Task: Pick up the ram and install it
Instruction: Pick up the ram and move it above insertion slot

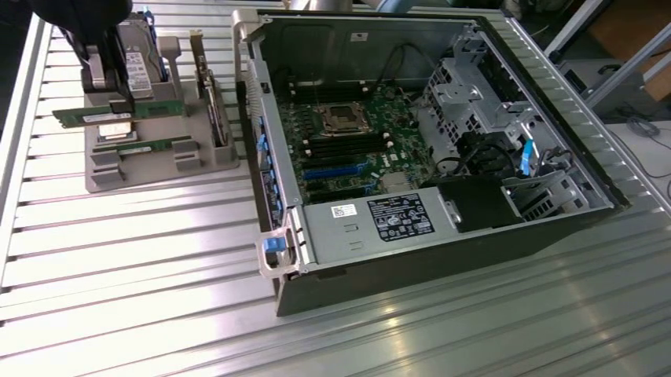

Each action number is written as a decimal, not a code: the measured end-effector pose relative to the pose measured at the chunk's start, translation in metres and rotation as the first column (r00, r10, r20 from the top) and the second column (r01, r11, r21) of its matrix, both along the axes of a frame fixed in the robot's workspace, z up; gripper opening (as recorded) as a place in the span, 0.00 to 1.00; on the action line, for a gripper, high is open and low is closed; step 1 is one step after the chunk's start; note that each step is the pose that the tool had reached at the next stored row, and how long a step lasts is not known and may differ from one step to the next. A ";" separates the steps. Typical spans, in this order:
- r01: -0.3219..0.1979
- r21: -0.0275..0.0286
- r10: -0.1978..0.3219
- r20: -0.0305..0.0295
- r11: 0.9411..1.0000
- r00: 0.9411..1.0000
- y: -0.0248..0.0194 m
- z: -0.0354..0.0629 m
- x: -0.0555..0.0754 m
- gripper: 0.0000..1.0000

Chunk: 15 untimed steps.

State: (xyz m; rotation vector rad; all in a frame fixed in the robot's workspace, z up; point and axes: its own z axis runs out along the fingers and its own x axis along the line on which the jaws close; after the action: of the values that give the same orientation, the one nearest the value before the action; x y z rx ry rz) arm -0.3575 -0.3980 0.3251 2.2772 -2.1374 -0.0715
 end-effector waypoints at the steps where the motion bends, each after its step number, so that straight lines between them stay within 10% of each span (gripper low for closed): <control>1: 0.000 0.000 0.000 0.000 1.000 1.000 0.0000 0.0003 0.000 0.12; 15: 0.000 0.000 0.000 0.000 1.000 1.000 -0.0003 0.0111 0.000 0.12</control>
State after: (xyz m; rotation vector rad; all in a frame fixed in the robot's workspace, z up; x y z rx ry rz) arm -0.3575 -0.3982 0.3362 2.2774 -2.1374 -0.0716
